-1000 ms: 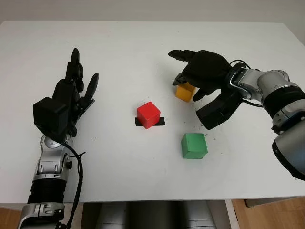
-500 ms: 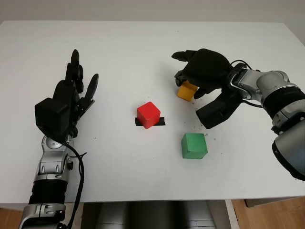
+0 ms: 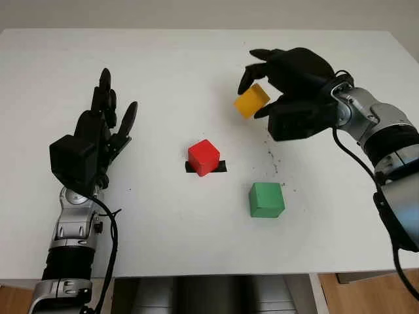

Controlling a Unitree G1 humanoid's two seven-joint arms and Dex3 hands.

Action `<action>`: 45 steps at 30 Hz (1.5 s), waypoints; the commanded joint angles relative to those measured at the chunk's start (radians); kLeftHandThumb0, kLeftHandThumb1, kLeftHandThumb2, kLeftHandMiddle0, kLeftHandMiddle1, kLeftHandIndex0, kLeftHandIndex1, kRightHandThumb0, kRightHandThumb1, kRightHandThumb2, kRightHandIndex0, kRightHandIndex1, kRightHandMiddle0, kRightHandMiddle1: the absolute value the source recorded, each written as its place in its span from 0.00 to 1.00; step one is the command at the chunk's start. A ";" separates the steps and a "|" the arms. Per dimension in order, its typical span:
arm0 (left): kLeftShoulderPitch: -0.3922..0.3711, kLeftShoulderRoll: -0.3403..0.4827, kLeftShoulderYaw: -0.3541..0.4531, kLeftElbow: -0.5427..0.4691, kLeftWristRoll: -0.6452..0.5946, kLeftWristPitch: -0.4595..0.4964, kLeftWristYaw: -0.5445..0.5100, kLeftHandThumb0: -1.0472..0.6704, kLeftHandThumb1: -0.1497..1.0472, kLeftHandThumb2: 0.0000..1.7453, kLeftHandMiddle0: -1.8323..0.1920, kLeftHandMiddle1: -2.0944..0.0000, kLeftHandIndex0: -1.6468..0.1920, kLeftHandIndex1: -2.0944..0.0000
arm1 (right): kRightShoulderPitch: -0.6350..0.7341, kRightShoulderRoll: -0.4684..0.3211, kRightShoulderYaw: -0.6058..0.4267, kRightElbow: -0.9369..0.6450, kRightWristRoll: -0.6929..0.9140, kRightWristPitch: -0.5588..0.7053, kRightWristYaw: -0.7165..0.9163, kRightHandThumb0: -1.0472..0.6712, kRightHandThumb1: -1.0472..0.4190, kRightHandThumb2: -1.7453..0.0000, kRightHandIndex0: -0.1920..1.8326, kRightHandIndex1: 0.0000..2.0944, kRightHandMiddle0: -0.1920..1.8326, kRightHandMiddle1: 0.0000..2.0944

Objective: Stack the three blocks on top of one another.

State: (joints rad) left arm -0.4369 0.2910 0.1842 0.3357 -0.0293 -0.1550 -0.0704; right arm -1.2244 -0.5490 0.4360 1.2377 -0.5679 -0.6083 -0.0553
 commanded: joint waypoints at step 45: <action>0.021 0.011 0.001 -0.021 0.006 0.001 -0.015 0.25 1.00 0.24 0.95 0.98 0.95 0.98 | 0.343 0.194 -0.363 -0.633 0.674 0.791 0.848 0.33 0.06 0.97 0.15 0.02 0.28 0.77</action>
State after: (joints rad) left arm -0.4295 0.2964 0.1854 0.3273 -0.0204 -0.1515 -0.0827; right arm -0.8914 -0.3639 0.0869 0.6066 0.0949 0.1767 0.7978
